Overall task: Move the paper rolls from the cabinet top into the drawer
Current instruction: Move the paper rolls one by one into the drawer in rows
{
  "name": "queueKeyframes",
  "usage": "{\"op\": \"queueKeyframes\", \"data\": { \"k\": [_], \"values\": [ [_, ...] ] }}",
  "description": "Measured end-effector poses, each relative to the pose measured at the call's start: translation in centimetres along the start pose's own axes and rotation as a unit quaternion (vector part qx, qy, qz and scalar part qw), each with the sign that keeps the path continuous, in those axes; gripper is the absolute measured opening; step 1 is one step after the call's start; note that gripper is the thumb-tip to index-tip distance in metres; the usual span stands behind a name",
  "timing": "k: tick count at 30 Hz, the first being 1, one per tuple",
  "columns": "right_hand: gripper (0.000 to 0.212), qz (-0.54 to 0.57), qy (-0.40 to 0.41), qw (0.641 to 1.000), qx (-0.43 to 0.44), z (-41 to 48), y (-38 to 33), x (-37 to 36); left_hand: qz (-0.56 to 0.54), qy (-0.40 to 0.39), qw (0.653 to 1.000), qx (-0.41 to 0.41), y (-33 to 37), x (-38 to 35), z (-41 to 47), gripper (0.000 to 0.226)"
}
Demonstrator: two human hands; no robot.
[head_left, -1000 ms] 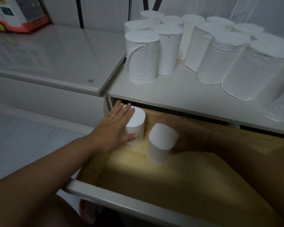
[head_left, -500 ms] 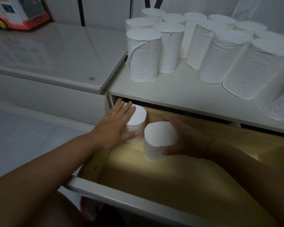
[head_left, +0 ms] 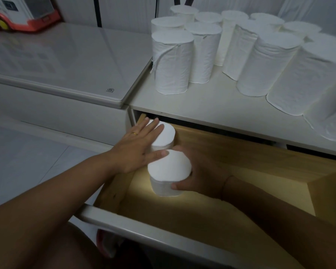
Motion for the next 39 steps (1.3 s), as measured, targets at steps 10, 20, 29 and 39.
{"op": "queueKeyframes", "data": {
  "k": [10,20,29,39],
  "values": [
    [0.049,0.319,-0.178,0.886,-0.286,-1.4,1.7,-1.7,0.001,-0.021,1.000,-0.007,-0.3,0.4,-0.3,0.088],
    [0.044,0.487,-0.148,0.783,-0.358,0.7,-0.3,-5.0,0.012,-0.045,0.999,-0.008,-0.4,0.6,-0.4,0.088],
    [0.059,0.492,-0.121,0.786,-0.355,1.5,-1.5,-6.2,0.019,-0.045,0.999,-0.007,-0.5,0.5,-0.4,0.085],
    [0.031,0.133,0.058,0.975,-0.170,2.2,-3.4,1.8,0.021,-0.031,0.999,-0.009,-0.4,0.4,-0.4,0.086]
  ]
}}
Point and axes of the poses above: each hand's wrist, its own z-axis towards the middle knuckle, its own x-axis out of the back of the hand, y = z × x, the point moved 3 cm from there along z, towards the middle knuckle, and after that the axes turned 11 degrees about -x, right-handed, at the moved point
